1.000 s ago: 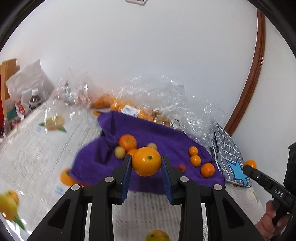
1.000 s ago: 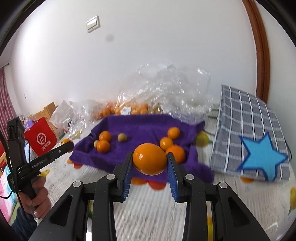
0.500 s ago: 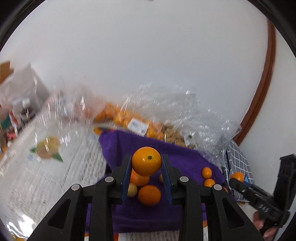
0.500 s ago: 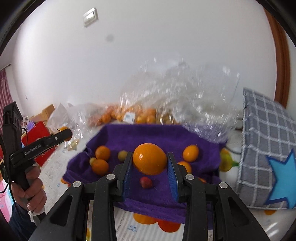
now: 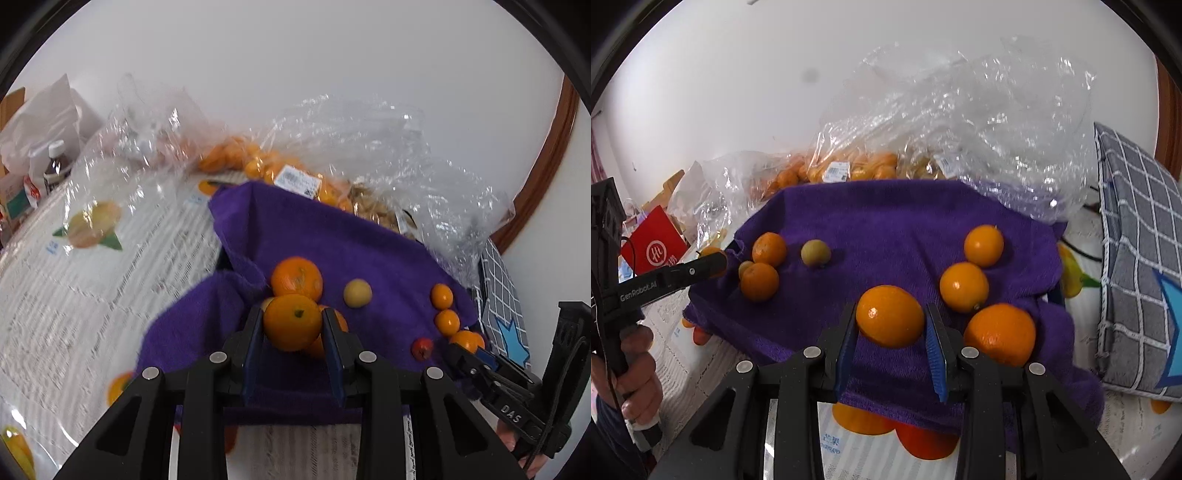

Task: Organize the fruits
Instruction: 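Carry both held oranges over the purple towel, then open both tools to release the oranges onto the towel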

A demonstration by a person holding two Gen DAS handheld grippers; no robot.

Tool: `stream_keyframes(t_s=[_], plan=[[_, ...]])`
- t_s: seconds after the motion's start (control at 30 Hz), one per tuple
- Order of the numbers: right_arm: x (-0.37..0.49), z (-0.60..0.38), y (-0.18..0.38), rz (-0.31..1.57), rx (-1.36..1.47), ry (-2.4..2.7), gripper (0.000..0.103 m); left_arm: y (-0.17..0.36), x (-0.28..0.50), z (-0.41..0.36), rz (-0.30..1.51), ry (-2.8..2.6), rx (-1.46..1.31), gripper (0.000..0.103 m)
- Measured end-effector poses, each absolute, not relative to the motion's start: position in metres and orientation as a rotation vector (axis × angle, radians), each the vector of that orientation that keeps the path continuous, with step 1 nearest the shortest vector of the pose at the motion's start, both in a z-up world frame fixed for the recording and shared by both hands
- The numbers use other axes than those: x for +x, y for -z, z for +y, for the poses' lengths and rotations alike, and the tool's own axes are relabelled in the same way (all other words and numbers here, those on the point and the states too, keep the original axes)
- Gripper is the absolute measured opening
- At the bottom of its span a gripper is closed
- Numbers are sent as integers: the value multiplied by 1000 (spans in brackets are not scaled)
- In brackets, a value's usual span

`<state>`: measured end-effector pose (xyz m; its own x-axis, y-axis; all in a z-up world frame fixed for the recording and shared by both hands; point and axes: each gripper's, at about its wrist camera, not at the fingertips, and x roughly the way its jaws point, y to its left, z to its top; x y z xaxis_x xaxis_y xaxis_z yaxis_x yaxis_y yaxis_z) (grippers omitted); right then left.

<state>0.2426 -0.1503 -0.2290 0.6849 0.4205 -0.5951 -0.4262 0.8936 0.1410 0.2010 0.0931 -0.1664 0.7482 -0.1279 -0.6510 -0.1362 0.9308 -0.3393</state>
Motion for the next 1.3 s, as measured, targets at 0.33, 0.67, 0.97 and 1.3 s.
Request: stream_keyframes(t_s=[0.33,0.67,0.97,1.3], plan=[[242,-143,234,675,-56,-461,35,176,206,89,776,-33,-334,30],[242,-144,237,695,-58,-448,36,176,208,87,779,-38,-317,30],[235,-149,231,671,-29,-463,42,176,210,85,777,-45,-286,30],[222,-151,221,611,-12,-474,54,167,208,91,735,-35,-297,45]])
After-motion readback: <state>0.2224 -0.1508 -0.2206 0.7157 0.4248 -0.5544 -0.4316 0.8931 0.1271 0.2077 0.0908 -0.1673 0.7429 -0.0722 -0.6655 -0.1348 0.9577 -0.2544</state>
